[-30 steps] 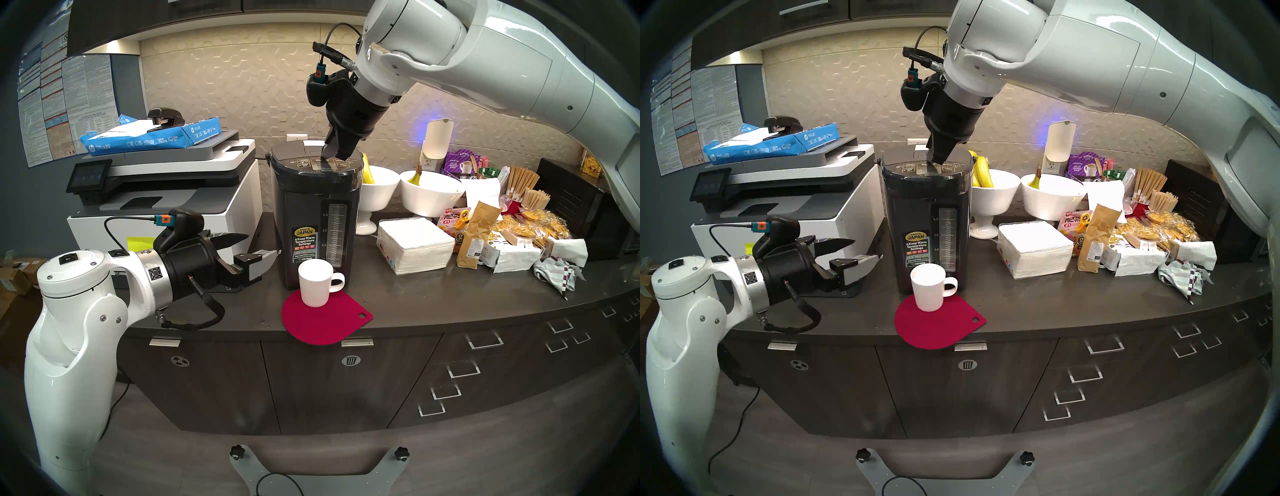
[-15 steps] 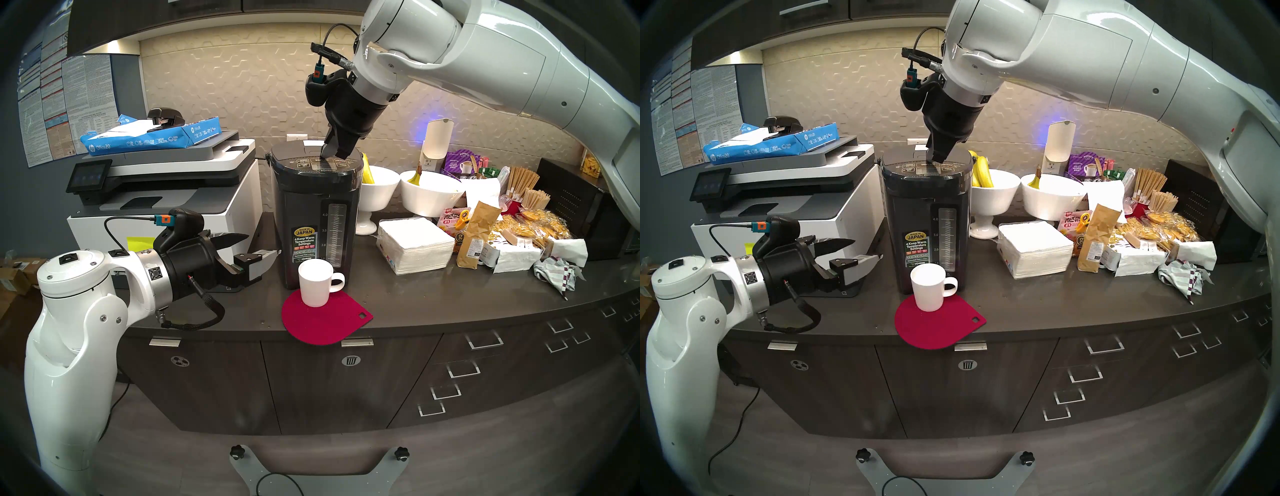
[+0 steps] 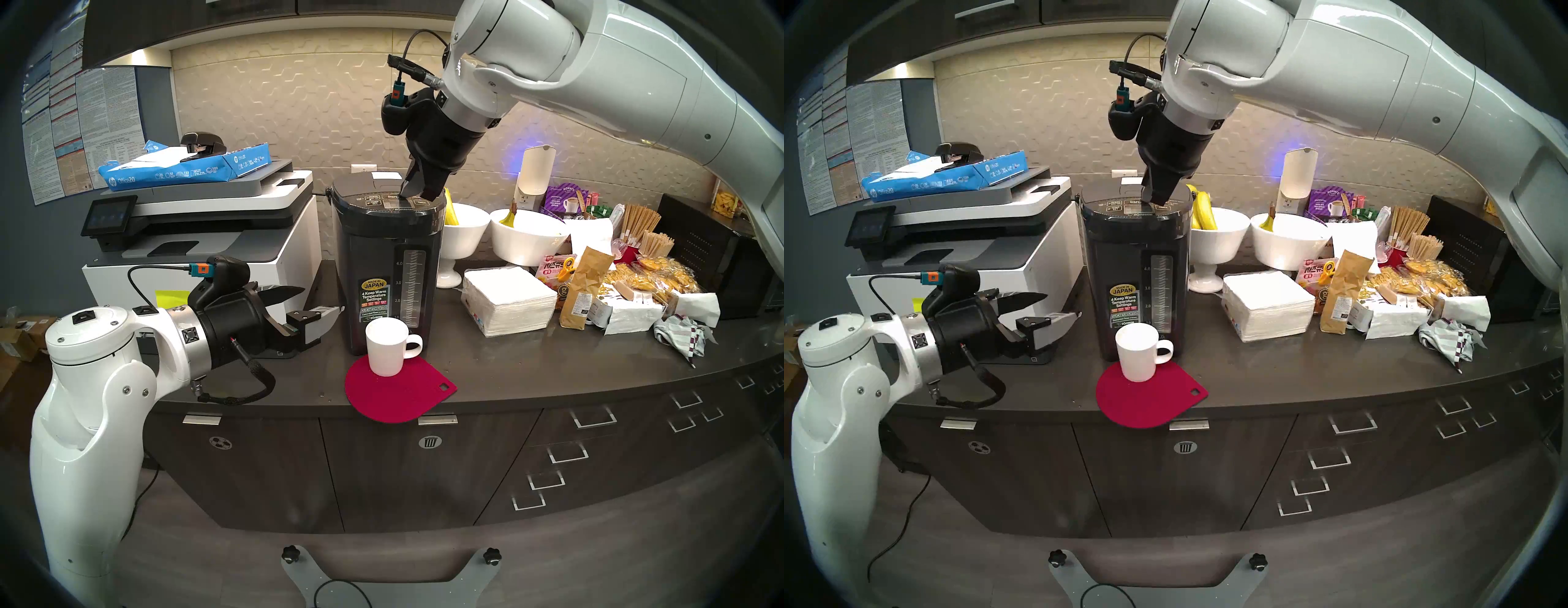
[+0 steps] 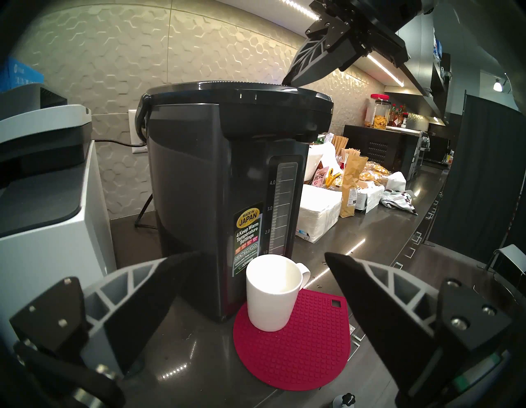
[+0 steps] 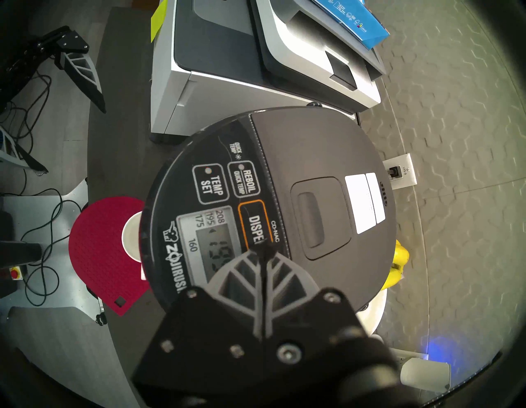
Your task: Press the water dispenser button and fill the cup
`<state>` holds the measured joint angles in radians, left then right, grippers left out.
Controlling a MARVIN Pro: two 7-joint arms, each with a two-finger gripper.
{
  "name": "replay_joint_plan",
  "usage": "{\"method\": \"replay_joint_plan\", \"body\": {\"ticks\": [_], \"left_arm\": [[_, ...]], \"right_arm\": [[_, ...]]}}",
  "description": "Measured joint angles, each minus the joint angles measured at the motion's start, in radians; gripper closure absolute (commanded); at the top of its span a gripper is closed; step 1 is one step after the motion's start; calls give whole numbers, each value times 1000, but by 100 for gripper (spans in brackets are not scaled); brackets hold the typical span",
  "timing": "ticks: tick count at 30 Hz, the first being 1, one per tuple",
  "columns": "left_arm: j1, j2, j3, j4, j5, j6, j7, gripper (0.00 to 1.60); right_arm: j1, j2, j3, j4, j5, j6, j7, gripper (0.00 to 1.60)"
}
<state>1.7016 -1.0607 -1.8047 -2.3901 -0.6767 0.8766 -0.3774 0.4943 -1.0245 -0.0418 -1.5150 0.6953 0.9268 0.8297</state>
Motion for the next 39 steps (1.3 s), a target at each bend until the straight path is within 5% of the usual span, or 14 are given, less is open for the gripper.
{"method": "replay_joint_plan", "body": {"ticks": [39], "left_arm": [[0, 0, 0, 0, 0, 0, 0, 0]], "right_arm": [[-28, -22, 21, 27, 17, 7, -39, 160]]}}
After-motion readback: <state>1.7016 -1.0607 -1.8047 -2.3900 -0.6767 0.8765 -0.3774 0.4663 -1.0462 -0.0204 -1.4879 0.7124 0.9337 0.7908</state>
